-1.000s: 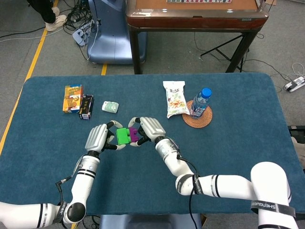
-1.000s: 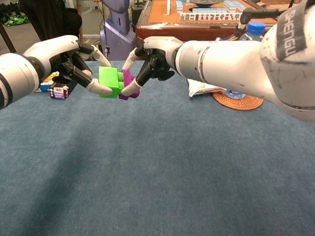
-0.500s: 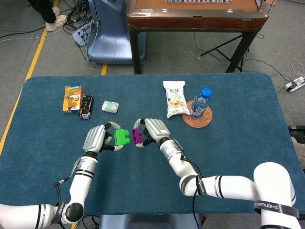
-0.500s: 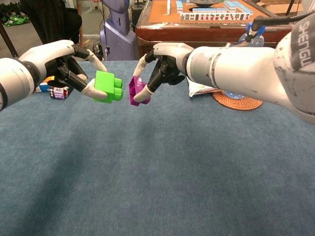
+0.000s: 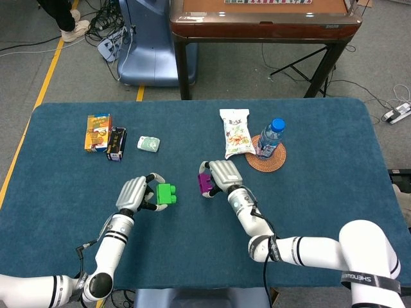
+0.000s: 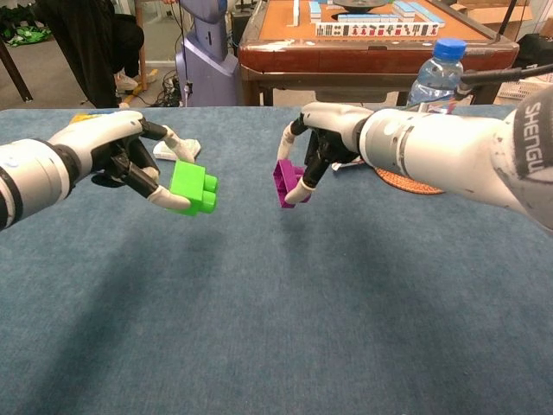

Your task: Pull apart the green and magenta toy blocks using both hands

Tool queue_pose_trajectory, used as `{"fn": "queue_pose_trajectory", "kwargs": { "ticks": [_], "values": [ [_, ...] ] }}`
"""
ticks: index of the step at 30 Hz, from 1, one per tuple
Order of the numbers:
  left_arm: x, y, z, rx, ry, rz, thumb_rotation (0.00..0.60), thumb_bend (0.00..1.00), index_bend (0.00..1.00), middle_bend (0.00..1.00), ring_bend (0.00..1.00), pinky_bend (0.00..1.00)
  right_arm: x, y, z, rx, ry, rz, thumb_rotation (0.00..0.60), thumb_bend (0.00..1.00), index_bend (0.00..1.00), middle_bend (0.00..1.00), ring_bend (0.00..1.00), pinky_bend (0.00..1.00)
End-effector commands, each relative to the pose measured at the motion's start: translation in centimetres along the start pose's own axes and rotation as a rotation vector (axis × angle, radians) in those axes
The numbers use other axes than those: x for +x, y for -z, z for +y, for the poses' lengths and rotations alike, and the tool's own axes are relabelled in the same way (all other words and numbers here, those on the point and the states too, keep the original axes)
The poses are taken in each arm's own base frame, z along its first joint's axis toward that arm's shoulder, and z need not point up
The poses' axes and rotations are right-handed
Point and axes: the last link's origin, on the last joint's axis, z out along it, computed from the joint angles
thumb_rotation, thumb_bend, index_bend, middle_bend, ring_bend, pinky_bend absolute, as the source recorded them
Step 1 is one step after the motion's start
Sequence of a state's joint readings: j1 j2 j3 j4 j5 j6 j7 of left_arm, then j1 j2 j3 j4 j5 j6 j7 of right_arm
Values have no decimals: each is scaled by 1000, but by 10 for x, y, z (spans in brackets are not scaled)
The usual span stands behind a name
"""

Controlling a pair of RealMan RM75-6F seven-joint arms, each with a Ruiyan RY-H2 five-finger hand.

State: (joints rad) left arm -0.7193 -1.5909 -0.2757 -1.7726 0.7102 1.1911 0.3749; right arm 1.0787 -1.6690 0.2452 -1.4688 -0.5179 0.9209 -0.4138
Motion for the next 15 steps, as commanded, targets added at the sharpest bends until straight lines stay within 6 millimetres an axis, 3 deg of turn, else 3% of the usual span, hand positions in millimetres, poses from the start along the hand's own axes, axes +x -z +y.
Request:
{"fn": "queue_pose_trajectory", "kwargs": {
  "ticks": [1, 5, 10, 12, 15],
  "values": [
    [0, 0, -2, 4, -8, -1, 600, 0, 80, 1000, 1000, 1000, -1, 0, 0, 7, 15, -13, 600, 0, 141, 1000, 1000, 1000],
    [3, 3, -7, 17, -13, 8, 600, 0, 27, 1000, 1000, 1000, 3, 5, 1, 26, 21, -10, 600, 0, 53, 1000, 1000, 1000],
    [15, 9, -21, 29, -32, 47, 600, 0, 47, 1000, 946, 1000, 14, 21, 9, 37, 33, 21, 600, 0, 40, 947, 968, 998],
    [22, 13, -30, 38, -38, 83, 600, 0, 47, 985, 886, 1000, 19, 31, 16, 35, 58, 30, 600, 0, 60, 879, 898, 957],
    [35, 22, -49, 61, -71, 133, 600, 0, 46, 881, 787, 1000, 29, 49, 31, 23, 165, 55, 600, 0, 135, 707, 718, 791]
  ]
}}
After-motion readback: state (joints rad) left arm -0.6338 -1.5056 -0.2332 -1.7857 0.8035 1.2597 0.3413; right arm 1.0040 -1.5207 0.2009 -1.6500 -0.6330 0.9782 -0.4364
